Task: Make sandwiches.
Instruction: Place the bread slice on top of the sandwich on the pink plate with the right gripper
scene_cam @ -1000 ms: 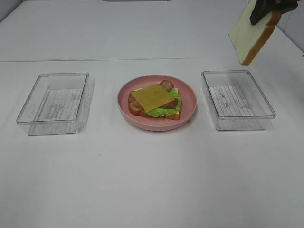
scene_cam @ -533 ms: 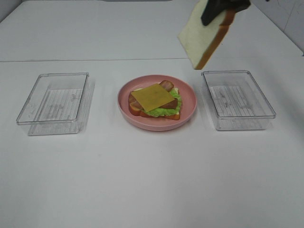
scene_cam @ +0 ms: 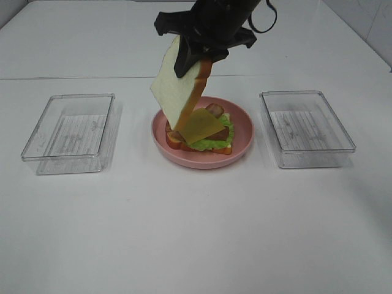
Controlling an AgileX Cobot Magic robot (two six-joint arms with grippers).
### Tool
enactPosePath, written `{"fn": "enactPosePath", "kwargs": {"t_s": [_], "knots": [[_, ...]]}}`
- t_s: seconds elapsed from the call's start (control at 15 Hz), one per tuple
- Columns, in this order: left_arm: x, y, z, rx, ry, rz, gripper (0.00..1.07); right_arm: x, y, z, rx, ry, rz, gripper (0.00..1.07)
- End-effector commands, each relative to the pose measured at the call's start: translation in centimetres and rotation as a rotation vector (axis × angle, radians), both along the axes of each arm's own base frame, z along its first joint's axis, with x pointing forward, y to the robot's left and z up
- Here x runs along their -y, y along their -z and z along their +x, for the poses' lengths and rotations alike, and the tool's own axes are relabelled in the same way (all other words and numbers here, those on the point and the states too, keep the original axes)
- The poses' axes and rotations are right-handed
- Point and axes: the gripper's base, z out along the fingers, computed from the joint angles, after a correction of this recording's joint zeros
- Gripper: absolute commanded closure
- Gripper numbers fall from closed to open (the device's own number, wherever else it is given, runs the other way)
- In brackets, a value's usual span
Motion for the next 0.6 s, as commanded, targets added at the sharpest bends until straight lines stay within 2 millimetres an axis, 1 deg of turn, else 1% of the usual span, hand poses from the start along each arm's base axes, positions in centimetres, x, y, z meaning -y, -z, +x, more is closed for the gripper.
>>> {"fn": "enactPosePath", "kwargs": {"t_s": [0.07, 0.13, 0.2, 0.4, 0.6], "knots": [[0.1, 0.0, -0.2, 0.019, -0.001, -0.010, 0.08, -0.4, 2.5, 0.9, -0.032, 0.026, -0.002, 1.07], [0.1, 0.0, -0.2, 0.019, -0.001, -0.010, 0.08, -0.4, 3.0, 1.1, -0.035, 0.028, -0.008, 1.07], [0.1, 0.0, -0.2, 0.019, -0.001, -0.010, 0.08, -0.6, 4.4, 1.6, -0.035, 0.042, -0.011, 1.07], [0.1, 0.0, -0.2, 0.019, -0.001, -0.010, 0.08, -0.7, 5.4, 2.2, -0.012, 0.053, -0.023, 1.07], [0.1, 0.0, -0.2, 0.019, -0.001, -0.010, 0.08, -0.2, 6.6, 2.6, 0.005, 0.057, -0.098, 1.07]]}}
